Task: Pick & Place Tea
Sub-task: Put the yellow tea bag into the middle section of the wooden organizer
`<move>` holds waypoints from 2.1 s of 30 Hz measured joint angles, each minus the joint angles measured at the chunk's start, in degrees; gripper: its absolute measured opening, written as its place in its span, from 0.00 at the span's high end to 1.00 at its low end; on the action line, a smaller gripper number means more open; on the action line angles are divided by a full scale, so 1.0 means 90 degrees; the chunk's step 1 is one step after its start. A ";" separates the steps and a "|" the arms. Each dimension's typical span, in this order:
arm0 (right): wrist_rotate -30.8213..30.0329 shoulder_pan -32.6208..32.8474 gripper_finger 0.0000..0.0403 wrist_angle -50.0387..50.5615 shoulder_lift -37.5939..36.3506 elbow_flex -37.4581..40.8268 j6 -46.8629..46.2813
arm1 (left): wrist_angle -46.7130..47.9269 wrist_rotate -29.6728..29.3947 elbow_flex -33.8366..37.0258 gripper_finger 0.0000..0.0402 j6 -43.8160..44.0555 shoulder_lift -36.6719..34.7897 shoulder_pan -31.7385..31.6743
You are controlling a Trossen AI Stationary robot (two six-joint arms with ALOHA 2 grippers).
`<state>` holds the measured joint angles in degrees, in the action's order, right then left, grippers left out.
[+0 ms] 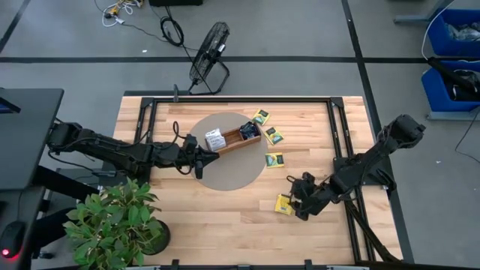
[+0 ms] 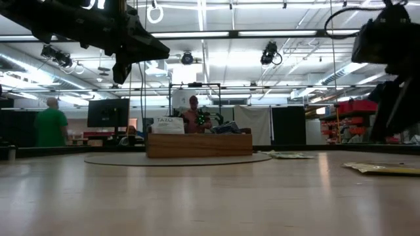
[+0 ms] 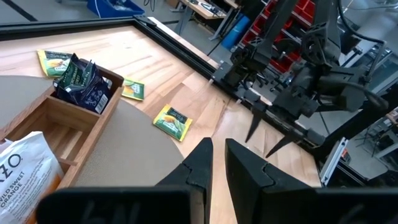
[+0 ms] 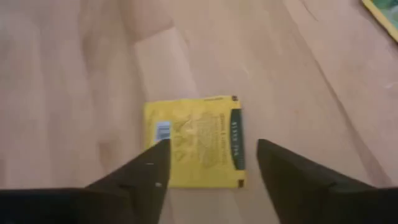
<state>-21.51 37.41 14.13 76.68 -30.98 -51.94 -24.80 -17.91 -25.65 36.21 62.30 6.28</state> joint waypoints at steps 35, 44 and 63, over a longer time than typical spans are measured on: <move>-0.0440 0.0064 0.99 -0.0986 0.1462 0.0224 0.0153 | 0.0124 0.0002 0.0000 0.89 0.0118 0.0002 0.0000; -0.0118 -0.0416 1.00 -0.0174 0.0787 -0.0247 0.1691 | 0.0073 0.0022 0.0000 0.89 0.0414 0.0000 0.0000; -0.0497 -0.0944 1.00 0.0268 0.0467 -0.1274 0.3981 | -0.0533 0.1147 -0.0003 0.84 0.2082 0.0217 -0.0209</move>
<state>-25.98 28.92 16.54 80.88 -42.45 -16.12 -29.59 -7.59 -25.67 54.94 64.26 4.40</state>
